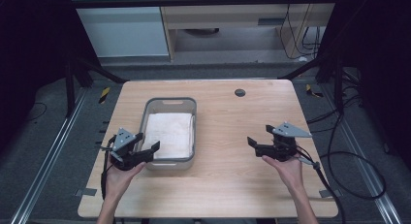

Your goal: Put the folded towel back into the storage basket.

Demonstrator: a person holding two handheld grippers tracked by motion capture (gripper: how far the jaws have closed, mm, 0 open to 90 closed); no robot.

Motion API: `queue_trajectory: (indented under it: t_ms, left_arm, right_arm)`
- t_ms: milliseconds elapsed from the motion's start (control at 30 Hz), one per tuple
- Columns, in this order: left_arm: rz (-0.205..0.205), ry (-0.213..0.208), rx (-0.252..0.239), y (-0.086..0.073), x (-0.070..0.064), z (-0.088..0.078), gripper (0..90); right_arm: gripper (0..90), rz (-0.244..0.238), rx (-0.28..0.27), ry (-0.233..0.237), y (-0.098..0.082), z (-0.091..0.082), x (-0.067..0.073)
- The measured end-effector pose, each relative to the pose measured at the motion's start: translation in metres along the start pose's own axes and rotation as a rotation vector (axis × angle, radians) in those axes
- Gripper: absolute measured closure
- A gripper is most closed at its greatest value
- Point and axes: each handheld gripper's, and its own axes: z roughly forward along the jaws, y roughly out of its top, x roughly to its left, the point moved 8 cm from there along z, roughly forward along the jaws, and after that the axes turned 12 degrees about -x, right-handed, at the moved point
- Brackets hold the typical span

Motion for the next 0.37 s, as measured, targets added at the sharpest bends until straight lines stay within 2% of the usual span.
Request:
queue_trajectory:
  t_ms: [33,67,100,133,200,267,367]
  left_arm:
    - [0.0,0.0,0.0,0.0,0.0,0.0,26.1]
    - [0.006,0.0,0.004,-0.003,0.0,0.0,26.8]
    - [0.006,0.0,0.004,-0.003,0.0,0.0,27.2]
    - [0.009,-0.001,0.009,-0.005,0.0,0.0,27.9]
    - [0.013,-0.001,0.011,-0.007,0.0,-0.001,28.5]
    - [0.023,-0.002,0.015,-0.009,0.0,-0.002,31.1]
    - [0.028,-0.001,0.014,-0.012,0.001,-0.004,33.4]
  right_arm:
    - [14.7,0.0,0.0,0.0,0.0,0.0,0.0]
    - [14.7,0.008,-0.001,-0.019,-0.007,-0.008,-0.01]
    - [14.7,0.008,-0.001,-0.019,-0.007,-0.008,-0.01]
    - [14.7,0.016,0.008,-0.037,-0.013,-0.016,-0.019]
    - [14.7,0.02,0.006,-0.044,-0.014,-0.019,-0.022]
    - [14.9,0.016,0.004,-0.062,-0.021,-0.031,-0.033]
    - [14.9,0.019,0.007,-0.072,-0.025,-0.036,-0.039]
